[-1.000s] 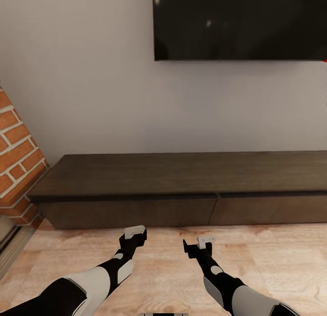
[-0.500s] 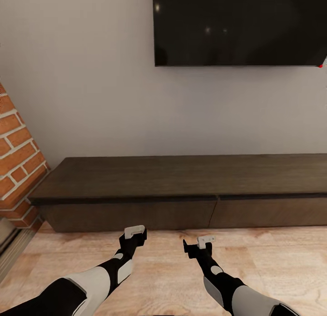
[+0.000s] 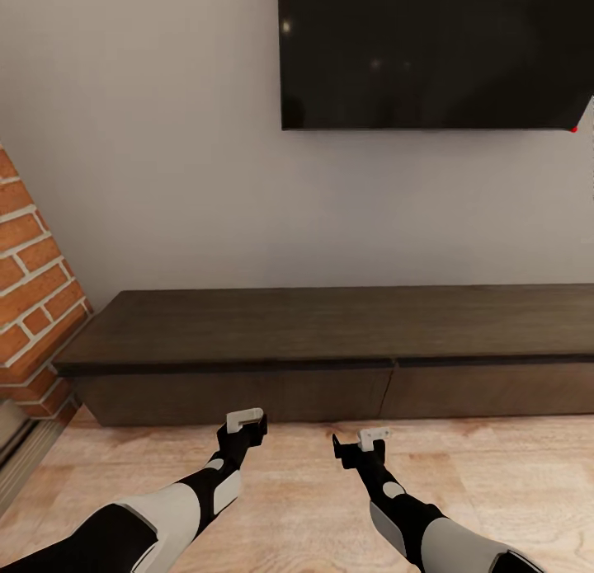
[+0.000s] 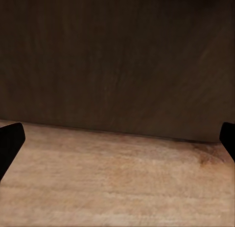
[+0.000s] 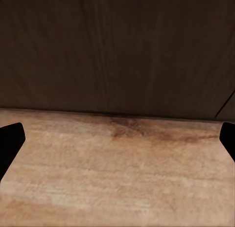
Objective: Place each of the two pumpkins and all three candles from the living room inside a cabinet in the living room (use any cabinet), then make sure every cabinet is closed, and position the cauldron so it is next to a table in the living room.
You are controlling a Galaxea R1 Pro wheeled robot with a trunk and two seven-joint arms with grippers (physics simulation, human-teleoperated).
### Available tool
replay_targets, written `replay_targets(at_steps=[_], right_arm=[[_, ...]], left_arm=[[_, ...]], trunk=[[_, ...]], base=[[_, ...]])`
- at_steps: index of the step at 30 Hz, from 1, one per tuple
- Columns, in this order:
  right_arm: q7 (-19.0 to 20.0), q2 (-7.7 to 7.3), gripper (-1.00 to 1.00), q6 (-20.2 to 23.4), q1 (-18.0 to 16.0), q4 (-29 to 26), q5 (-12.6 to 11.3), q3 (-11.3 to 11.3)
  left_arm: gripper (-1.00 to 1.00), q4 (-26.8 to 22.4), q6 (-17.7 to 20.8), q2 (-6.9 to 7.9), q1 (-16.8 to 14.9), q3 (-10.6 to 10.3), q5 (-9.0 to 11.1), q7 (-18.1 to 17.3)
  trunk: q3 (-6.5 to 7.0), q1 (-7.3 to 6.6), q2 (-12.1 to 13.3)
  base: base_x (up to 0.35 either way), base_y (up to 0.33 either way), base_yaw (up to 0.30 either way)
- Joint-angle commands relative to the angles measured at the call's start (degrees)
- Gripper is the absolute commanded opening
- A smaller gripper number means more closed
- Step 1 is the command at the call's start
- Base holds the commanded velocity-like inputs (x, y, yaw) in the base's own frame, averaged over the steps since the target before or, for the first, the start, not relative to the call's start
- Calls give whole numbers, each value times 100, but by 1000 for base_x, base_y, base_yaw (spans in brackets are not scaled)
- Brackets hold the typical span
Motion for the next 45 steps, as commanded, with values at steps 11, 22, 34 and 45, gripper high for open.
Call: replay_targets(at_steps=[11, 22, 34, 45], right_arm=[[-47, 0, 100, -12, -2, 1, -35, 41], [-52, -3, 100, -16, -3, 1, -37, 38], [-55, 0, 100, -21, -4, 1, -31, 42], [-55, 0, 100, -21, -3, 1, -24, 49]], left_arm=[[100, 23, -25, -4, -8, -40, 157, 12], [100, 29, -1, -4, -8, -40, 175, 39], [100, 29, 106, -4, -8, -40, 176, 44], [100, 29, 107, -4, -8, -40, 176, 43]], trunk=[[93, -1, -2], [128, -1, -2], [172, -1, -2], [209, -1, -2]], base=[[0, 0, 0], [-65, 0, 59], [-177, 0, 247], [-6, 0, 260]])
